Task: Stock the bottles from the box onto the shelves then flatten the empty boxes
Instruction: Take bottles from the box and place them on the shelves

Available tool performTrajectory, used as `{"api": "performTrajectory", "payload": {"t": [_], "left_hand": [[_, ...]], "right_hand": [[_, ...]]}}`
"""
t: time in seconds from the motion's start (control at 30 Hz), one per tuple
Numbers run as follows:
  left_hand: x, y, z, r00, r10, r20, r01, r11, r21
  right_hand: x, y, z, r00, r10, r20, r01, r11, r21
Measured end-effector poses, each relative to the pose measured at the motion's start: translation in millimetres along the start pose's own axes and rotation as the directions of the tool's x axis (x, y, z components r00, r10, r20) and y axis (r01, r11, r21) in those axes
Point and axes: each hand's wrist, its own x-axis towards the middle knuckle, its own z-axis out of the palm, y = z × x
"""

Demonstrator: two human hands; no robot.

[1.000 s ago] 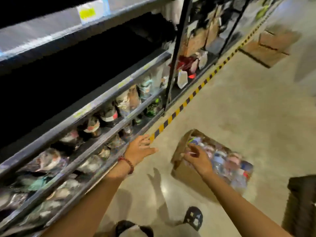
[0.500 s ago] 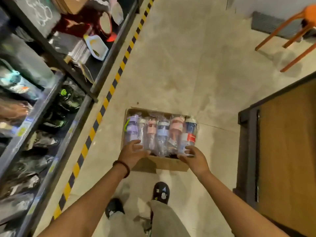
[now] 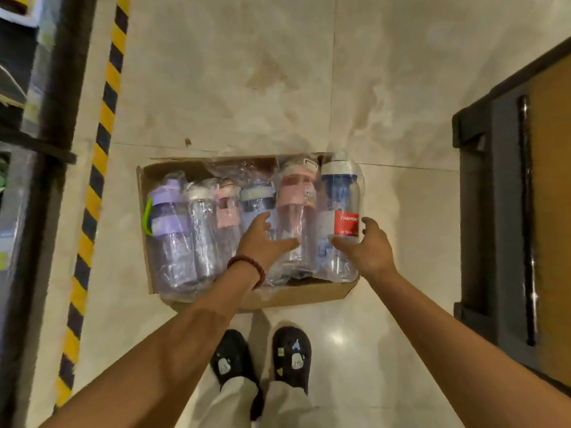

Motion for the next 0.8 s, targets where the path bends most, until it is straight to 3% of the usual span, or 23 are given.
{"api": "performTrajectory", "payload": {"t": [0.2, 0.33, 0.5, 0.63, 0.8], "left_hand": [[61, 1, 26, 0.999, 0.006, -0.048, 0.004, 0.98, 0.199], [73, 1, 44, 0.998, -0.027, -0.06, 0.045, 0.941, 0.336], [75, 3, 49, 0.997, -0.046, -0.062, 0.069, 0.892, 0.447], [73, 2, 43, 0.998, -0.067, -0.005, 0.066, 0.974, 0.215], [34, -1, 24, 0.997, -0.049, 0.06, 0.049, 0.999, 0.007]], "right_hand": [[56, 15, 23, 0.995, 0.08, -0.06, -0.087, 0.988, -0.124], [65, 21, 23, 0.996, 0.092, -0.01, -0.091, 0.993, 0.081], [63, 27, 22, 0.998, 0.07, -0.004, -0.068, 0.983, 0.171], [47, 29, 22, 0.997, 0.074, 0.006, -0.073, 0.954, 0.291], [7, 21, 22, 0.999, 0.049, 0.012, -0.05, 0.942, 0.331]]}}
